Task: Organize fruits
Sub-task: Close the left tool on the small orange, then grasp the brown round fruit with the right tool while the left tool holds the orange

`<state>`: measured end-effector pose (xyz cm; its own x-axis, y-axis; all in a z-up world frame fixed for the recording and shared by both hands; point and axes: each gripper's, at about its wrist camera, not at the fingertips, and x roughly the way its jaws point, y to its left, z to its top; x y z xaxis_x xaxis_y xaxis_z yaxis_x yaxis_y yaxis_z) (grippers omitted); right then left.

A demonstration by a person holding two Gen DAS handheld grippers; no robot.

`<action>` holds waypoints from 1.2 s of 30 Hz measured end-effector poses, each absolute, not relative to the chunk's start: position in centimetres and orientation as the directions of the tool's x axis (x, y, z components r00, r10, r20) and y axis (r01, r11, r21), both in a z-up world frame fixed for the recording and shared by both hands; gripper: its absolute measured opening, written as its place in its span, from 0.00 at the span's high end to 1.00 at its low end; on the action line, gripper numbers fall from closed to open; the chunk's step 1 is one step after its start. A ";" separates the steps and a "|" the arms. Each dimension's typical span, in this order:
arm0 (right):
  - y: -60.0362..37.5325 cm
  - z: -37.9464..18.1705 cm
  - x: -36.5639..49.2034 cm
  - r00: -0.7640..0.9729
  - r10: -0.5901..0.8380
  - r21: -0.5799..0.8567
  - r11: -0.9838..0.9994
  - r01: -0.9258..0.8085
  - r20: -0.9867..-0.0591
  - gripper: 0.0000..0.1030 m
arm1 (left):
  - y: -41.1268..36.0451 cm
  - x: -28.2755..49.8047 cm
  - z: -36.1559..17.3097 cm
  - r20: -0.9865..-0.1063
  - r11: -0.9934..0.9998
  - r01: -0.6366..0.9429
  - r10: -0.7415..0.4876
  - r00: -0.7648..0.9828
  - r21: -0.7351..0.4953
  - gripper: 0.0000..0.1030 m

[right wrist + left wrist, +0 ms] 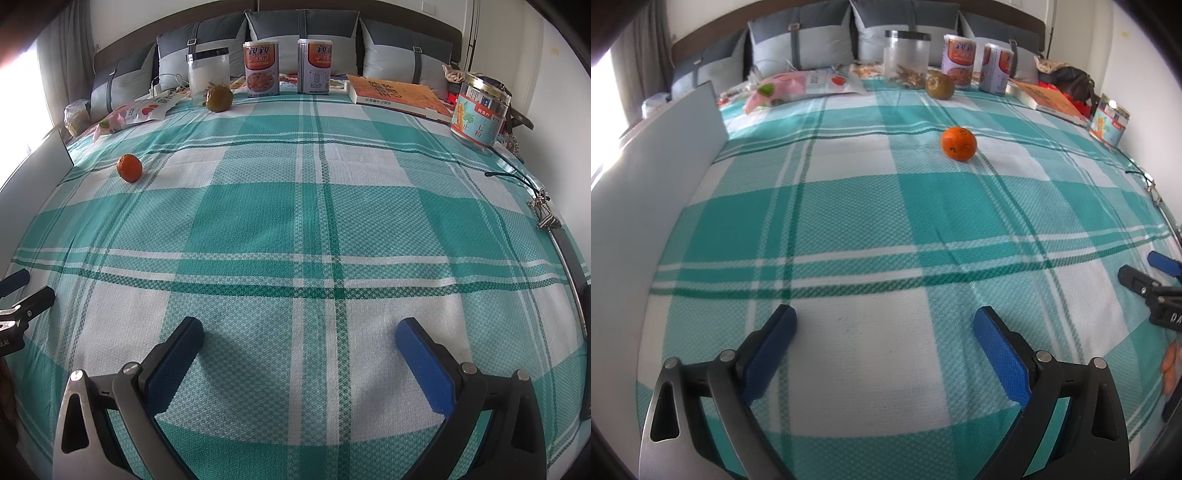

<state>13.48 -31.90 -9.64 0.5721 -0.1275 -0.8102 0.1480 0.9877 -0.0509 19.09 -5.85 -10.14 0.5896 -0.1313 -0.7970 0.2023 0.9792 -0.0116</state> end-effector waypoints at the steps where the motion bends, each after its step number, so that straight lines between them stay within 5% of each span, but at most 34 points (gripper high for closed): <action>1: -31.9 -9.6 13.5 0.572 -0.128 -0.051 0.988 0.148 -0.810 0.00 | -6.2 19.9 -9.9 -0.802 0.975 0.218 -0.159 0.576 -0.037 0.06; 5: -31.9 -9.6 13.5 0.572 -0.127 -0.051 0.988 0.148 -0.810 0.00 | -9.1 24.6 -7.3 -0.769 0.958 0.264 -0.249 0.588 -0.108 0.06; 12: -31.9 -9.6 13.5 0.572 -0.127 -0.051 0.988 0.148 -0.810 0.00 | -14.3 31.5 -7.3 -0.774 0.959 0.274 -0.228 0.590 -0.073 0.11; 13: -31.9 -9.7 13.5 0.572 -0.127 -0.051 0.988 0.148 -0.810 0.00 | -14.3 31.8 -7.9 -0.782 0.960 0.268 -0.227 0.580 -0.080 0.34; 14: -31.9 -9.7 13.5 0.572 -0.127 -0.051 0.988 0.148 -0.810 0.00 | -14.2 32.1 -8.3 -0.795 0.960 0.264 -0.231 0.560 -0.092 0.71; 23: -31.9 -9.6 13.5 0.572 -0.127 -0.050 0.988 0.149 -0.810 0.00 | -8.6 25.9 -6.5 -0.739 0.944 0.292 -0.307 0.600 -0.156 0.70; 30: -31.9 -9.6 13.5 0.572 -0.127 -0.050 0.988 0.149 -0.810 0.00 | -3.7 20.6 -8.6 -0.773 0.964 0.247 -0.230 0.591 -0.098 0.67; 33: -31.9 -9.6 13.5 0.572 -0.127 -0.050 0.988 0.149 -0.810 0.00 | -2.5 20.0 -9.5 -0.751 0.977 0.198 -0.191 0.632 -0.082 0.50; 35: -31.9 -9.7 13.5 0.572 -0.127 -0.050 0.988 0.149 -0.810 0.00 | -2.7 20.1 -9.7 -0.762 0.982 0.181 -0.157 0.628 -0.053 0.16; 36: -31.9 -9.6 13.5 0.572 -0.127 -0.050 0.988 0.149 -0.810 0.00 | -3.0 20.4 -9.8 -0.772 0.985 0.170 -0.126 0.623 -0.024 0.12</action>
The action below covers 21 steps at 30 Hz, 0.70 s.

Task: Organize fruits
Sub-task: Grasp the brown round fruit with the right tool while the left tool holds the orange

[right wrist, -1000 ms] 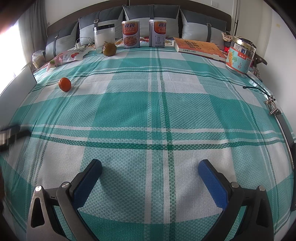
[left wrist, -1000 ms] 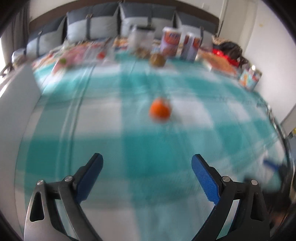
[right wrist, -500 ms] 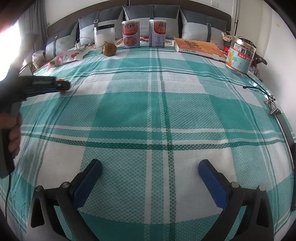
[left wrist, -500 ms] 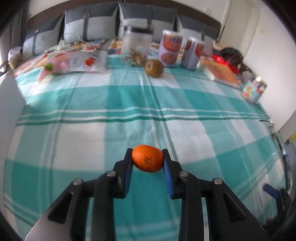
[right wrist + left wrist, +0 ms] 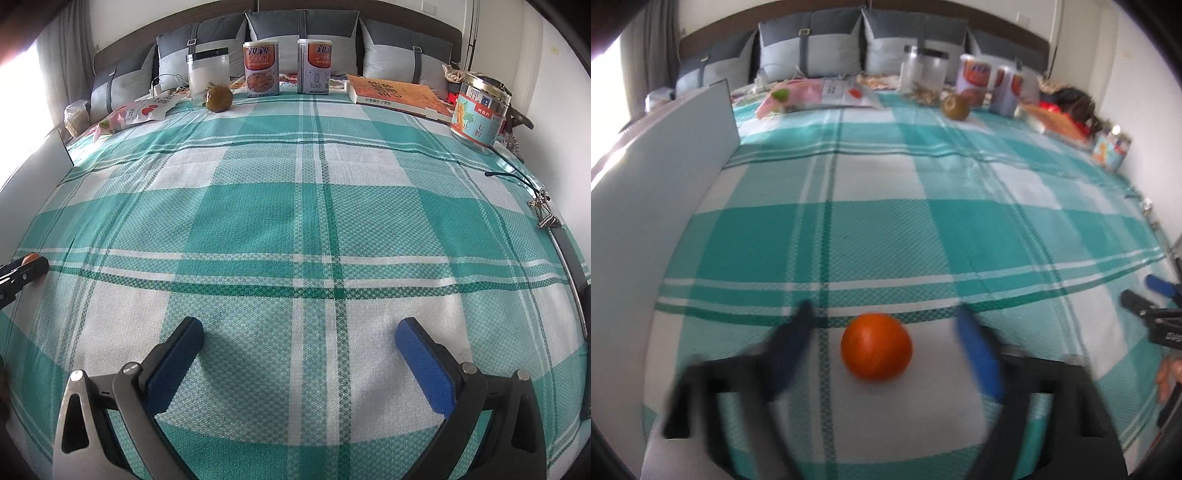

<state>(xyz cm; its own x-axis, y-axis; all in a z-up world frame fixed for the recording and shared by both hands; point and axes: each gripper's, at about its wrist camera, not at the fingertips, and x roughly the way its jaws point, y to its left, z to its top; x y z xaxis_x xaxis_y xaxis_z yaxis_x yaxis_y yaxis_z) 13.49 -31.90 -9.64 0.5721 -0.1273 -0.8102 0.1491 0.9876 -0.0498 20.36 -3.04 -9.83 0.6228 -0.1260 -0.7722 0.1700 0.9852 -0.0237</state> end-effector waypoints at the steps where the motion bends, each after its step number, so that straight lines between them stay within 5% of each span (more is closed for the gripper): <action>1: -31.9 -9.6 13.5 0.572 -0.127 -0.050 0.988 0.149 -0.810 0.00 | -3.5 20.6 -10.1 -0.782 0.986 0.164 -0.097 0.615 0.007 0.10; 13: -32.0 -9.4 14.1 0.544 -0.107 -0.035 0.989 0.141 -0.832 0.00 | -2.8 20.3 -10.4 -0.783 0.990 0.143 -0.077 0.617 0.015 0.04; 21: -32.2 -6.4 30.8 0.621 0.086 0.188 0.977 0.101 -0.779 0.00 | -2.8 20.4 -10.4 -0.784 0.990 0.144 -0.081 0.615 0.011 0.04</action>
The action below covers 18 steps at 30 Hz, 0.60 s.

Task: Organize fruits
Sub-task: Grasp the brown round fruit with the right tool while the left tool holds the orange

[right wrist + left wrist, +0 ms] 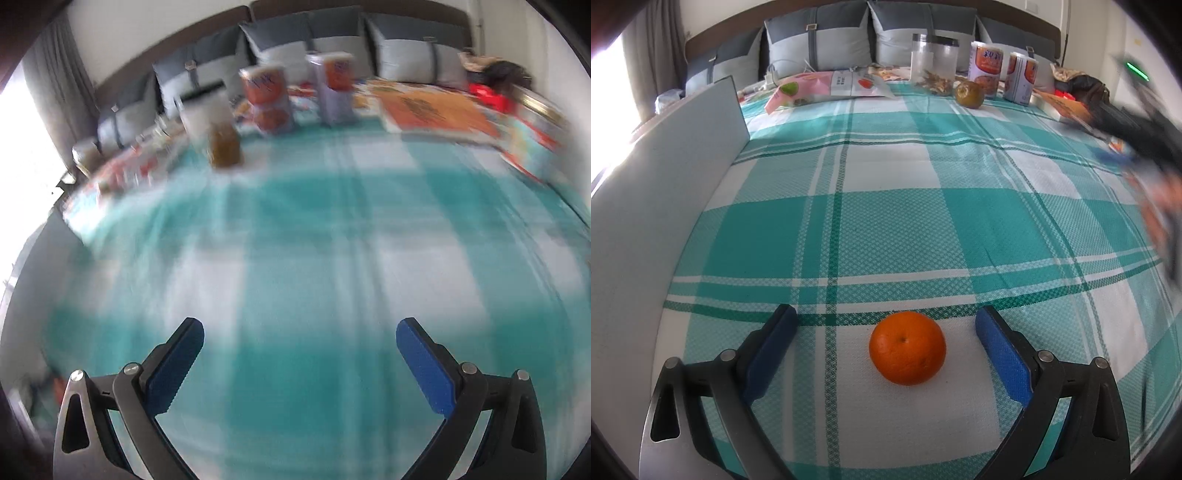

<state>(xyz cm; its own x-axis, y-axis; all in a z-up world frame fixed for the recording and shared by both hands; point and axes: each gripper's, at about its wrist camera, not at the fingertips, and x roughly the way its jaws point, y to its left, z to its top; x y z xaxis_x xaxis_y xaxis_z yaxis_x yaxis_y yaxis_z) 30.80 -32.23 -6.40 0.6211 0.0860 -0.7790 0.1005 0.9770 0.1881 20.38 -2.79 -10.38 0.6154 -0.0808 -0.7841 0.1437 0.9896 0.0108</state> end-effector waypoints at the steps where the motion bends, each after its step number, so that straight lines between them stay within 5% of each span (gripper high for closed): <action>1: -31.3 -6.3 34.2 0.630 0.103 0.191 0.979 0.073 -0.770 0.00 | -2.8 20.4 -10.4 -0.784 0.990 0.144 -0.081 0.615 0.011 0.04; 8: -26.0 -7.5 48.5 0.602 0.123 0.169 0.985 0.021 -0.789 0.16 | -2.8 20.4 -10.4 -0.784 0.990 0.144 -0.082 0.615 0.010 0.04; 9: -26.1 -7.8 49.5 0.595 0.129 0.188 0.982 0.037 -0.793 0.21 | -2.8 20.4 -10.4 -0.784 0.990 0.144 -0.082 0.615 0.009 0.04; 10: -26.1 -8.1 50.3 0.586 0.143 0.209 0.977 0.047 -0.798 0.46 | -2.8 20.4 -10.4 -0.784 0.990 0.144 -0.082 0.615 0.009 0.04; 11: -26.1 -8.4 50.7 0.577 0.126 0.200 0.978 0.065 -0.807 0.54 | -2.8 20.4 -10.4 -0.784 0.990 0.144 -0.082 0.615 0.009 0.04; 18: -26.6 -7.6 40.2 0.613 0.268 0.329 0.944 -0.013 -0.743 0.54 | -2.4 20.4 -10.3 -0.782 0.988 0.150 -0.116 0.613 -0.028 0.05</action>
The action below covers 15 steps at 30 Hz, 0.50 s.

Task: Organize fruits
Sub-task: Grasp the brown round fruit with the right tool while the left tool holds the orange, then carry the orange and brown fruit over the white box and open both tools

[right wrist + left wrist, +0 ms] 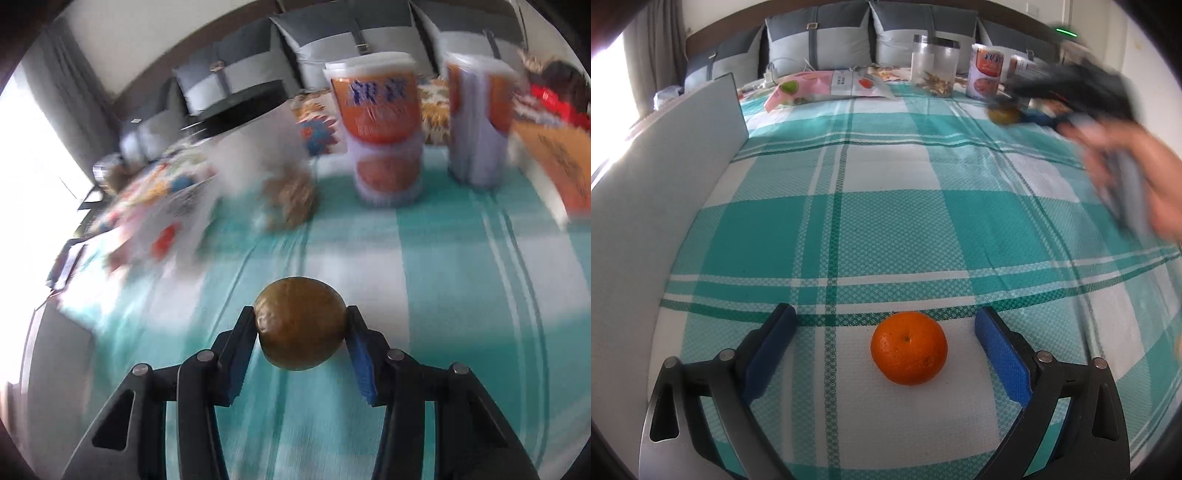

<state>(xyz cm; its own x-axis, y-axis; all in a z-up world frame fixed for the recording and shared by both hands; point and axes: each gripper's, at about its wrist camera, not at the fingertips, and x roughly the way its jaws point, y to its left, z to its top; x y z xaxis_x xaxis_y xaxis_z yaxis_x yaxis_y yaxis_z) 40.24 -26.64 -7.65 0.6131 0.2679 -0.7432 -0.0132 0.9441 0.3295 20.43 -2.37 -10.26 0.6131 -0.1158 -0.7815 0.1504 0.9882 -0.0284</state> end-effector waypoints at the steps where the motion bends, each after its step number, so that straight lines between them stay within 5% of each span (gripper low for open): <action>1: -26.6 -7.4 36.9 0.614 0.290 0.338 0.940 -0.039 -0.734 0.54 | -2.1 20.4 -10.1 -0.776 0.986 0.155 -0.141 0.614 -0.056 0.05; 4: -26.9 -7.4 28.7 0.598 0.335 0.377 0.924 -0.058 -0.728 0.54 | -1.3 20.2 -9.8 -0.758 0.973 0.187 -0.225 0.612 -0.139 0.06; 7: -27.7 -7.9 21.3 0.583 0.360 0.423 0.906 -0.029 -0.729 0.54 | -2.5 19.9 -9.7 -0.780 0.969 0.233 -0.206 0.591 -0.079 0.09; 10: -28.2 -8.3 15.6 0.576 0.330 0.409 0.912 0.008 -0.748 0.54 | -3.8 19.1 -9.5 -0.762 0.967 0.253 -0.157 0.628 0.009 0.71; 15: -28.1 -8.3 11.0 0.569 0.284 0.374 0.926 0.045 -0.772 0.54 | -1.9 18.8 -8.0 -0.786 0.972 0.198 -0.219 0.578 -0.125 0.72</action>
